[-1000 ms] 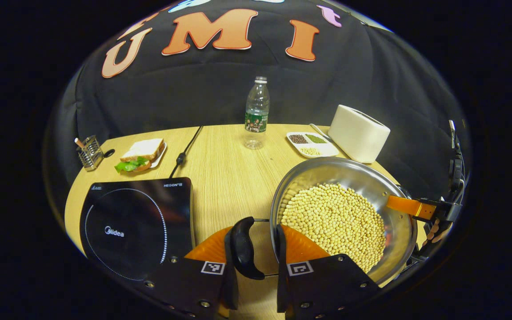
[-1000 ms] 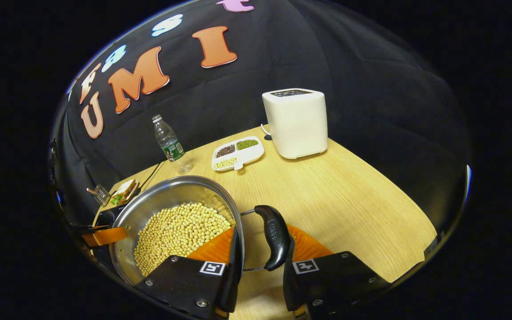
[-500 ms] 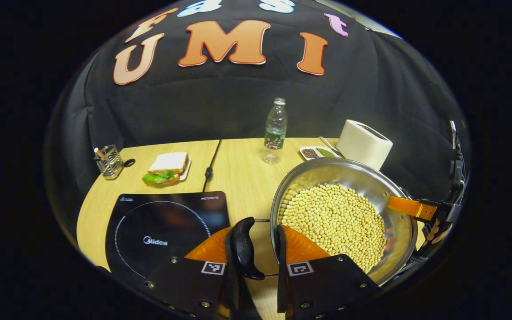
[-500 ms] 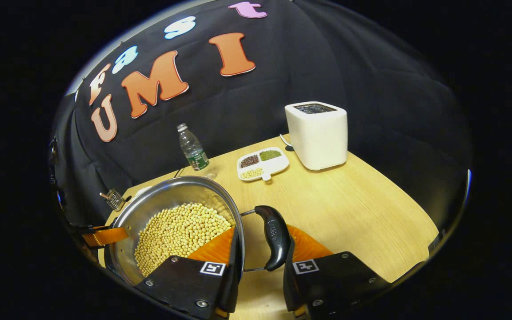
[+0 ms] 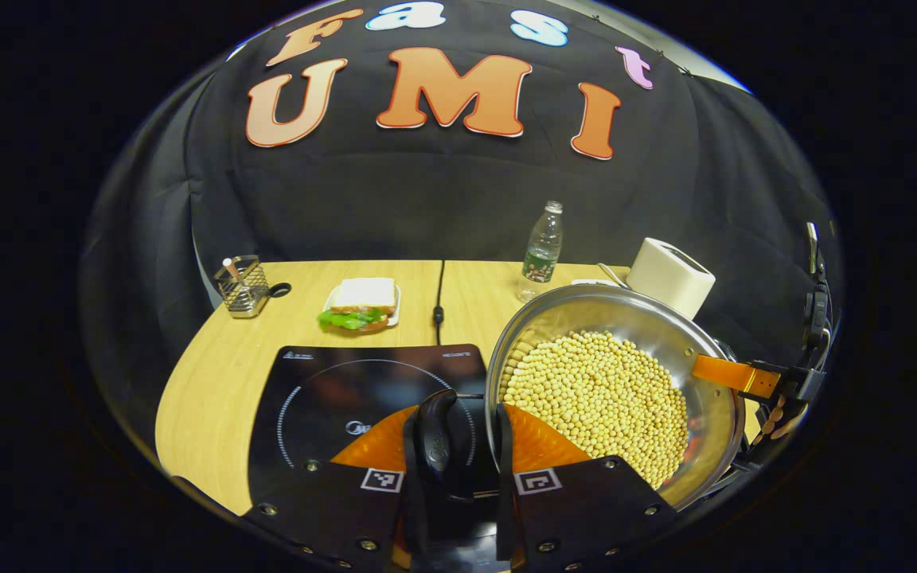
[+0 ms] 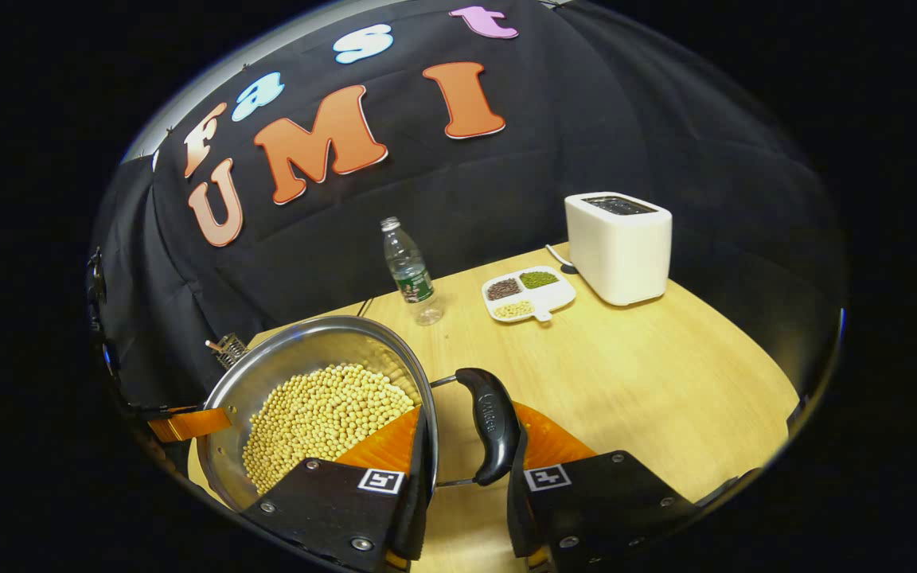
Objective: First push the handle of the pot to place it horizontally, then grasp the pot with both hands and set it on the induction cooktop.
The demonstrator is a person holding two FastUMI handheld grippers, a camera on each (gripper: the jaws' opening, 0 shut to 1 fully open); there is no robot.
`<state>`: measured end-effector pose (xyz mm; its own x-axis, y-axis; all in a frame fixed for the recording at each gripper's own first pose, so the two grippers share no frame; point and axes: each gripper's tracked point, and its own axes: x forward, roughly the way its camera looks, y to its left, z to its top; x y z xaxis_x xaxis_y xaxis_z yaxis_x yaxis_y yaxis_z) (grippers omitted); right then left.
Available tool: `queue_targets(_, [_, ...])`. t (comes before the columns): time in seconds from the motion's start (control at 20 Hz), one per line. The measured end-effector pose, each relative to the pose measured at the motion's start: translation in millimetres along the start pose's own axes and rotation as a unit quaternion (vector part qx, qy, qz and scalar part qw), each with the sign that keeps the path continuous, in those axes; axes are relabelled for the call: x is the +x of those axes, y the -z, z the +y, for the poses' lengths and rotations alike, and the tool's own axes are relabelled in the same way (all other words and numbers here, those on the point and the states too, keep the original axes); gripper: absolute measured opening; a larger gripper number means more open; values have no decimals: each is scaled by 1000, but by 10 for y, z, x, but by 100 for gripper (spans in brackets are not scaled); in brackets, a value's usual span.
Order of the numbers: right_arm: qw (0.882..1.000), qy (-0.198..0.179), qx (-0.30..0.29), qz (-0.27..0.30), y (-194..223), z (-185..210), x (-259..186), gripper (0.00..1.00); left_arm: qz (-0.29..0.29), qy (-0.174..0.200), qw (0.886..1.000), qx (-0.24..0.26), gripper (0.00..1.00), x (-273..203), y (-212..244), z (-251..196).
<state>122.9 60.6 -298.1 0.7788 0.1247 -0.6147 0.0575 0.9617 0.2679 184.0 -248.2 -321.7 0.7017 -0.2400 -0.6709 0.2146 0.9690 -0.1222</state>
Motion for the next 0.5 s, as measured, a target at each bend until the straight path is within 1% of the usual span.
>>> queue_targets(0.5, [999, -33, -10, 26, 294, 842, 130, 41, 8, -38, 999, -18, 35, -233, 107, 968])
